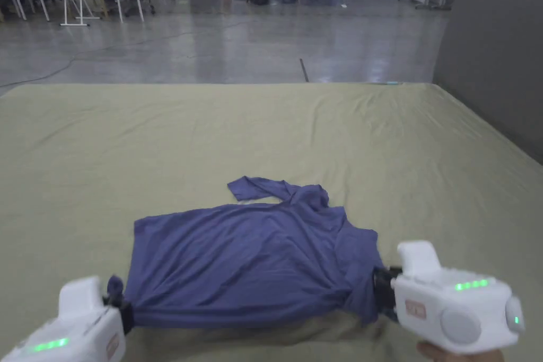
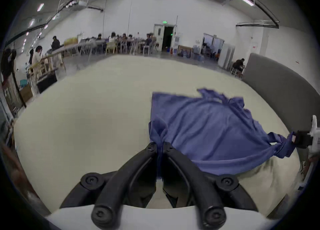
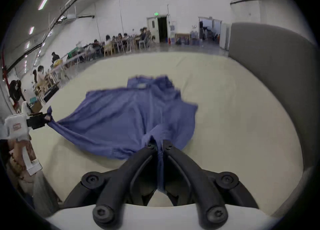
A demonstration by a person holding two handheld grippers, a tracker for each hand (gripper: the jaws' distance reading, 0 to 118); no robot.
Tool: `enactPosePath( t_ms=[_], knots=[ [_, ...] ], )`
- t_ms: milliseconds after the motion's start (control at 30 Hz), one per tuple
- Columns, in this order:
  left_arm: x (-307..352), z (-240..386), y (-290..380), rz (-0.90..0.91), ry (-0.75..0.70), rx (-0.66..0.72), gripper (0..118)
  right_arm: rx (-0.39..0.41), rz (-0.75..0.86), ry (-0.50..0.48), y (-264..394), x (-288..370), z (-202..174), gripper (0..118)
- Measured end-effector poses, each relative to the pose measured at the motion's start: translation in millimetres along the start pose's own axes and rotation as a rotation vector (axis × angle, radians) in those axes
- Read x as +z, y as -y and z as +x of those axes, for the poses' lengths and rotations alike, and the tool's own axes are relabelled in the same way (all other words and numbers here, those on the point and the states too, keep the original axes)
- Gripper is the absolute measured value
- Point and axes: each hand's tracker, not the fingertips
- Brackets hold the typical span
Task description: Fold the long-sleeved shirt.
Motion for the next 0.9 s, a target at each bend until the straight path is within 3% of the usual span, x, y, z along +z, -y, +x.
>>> enactPosePath(
  t_ms=[167,433,500,533,567,600,633,767,833,867,900],
  knots=[
    [23.8,-18.0,45.8,-0.066,-0.014,0.001,0,-0.013,-0.085,0.032,59.2,11.5,-8.6,5],
    [23.4,-25.8,54.1,-0.063,-0.008,0.007,0,-0.021,-0.123,0.054,55.8,6.3,-0.3,5],
    [24.8,-24.3,50.6,-0.054,-0.004,0.000,6,-0.039,-0.106,0.043,53.7,11.2,0.1,11],
    [26.1,-24.4,48.4,-0.054,-0.002,-0.003,19,-0.041,-0.107,0.033,51.3,17.5,1.1,26],
    [28.0,-24.3,45.1,-0.057,-0.005,-0.002,75,-0.045,-0.109,0.022,49.3,22.7,2.5,71],
    [28.6,-25.9,41.5,-0.077,0.000,0.006,115,-0.045,-0.116,0.021,46.8,29.5,2.0,107],
    [35.5,-28.5,38.4,-0.058,0.029,0.025,118,-0.048,-0.099,0.016,45.6,41.3,2.3,118],
    [61.8,-23.6,16.8,-0.002,0.056,0.042,118,-0.058,0.018,0.052,28.5,75.7,4.3,118],
    [66.9,-25.9,7.6,0.029,0.071,0.058,118,-0.106,0.068,0.060,18.7,87.7,8.1,114],
    [70.2,-25.8,1.4,0.034,0.090,0.064,114,-0.138,0.095,0.050,14.1,92.2,10.3,96],
    [73.1,-25.0,-2.9,0.047,0.101,0.069,101,-0.172,0.131,0.046,11.2,95.6,11.9,65]
  ],
)
